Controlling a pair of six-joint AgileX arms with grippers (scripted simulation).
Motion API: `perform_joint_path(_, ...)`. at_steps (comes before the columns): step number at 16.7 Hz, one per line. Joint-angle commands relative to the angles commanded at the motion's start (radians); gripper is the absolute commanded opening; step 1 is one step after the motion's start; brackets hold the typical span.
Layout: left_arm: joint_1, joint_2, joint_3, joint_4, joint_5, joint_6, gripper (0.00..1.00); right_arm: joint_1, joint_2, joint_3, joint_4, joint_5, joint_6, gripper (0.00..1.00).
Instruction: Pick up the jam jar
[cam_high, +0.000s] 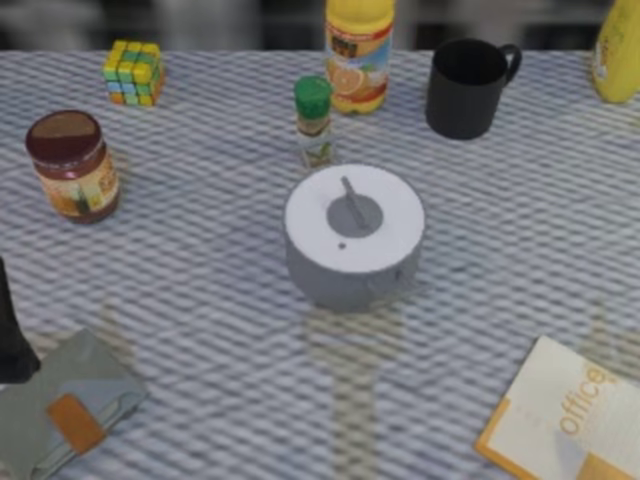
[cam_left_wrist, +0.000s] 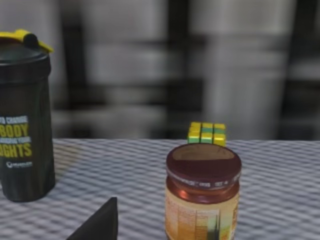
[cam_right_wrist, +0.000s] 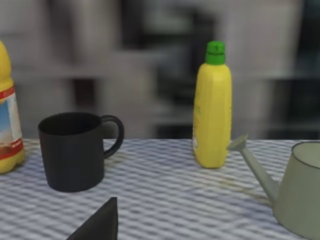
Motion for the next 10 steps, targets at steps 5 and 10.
perform_joint_path(5,-0.001,0.032,0.049,-0.019,0.005,0.014,1.00,0.000,0.000,0.000,0.000,0.000,0.000,1.00)
perform_joint_path(10,-0.011,0.219,0.295,-0.131,0.030,0.082,1.00,0.000,0.000,0.000,0.000,0.000,0.000,1.00)
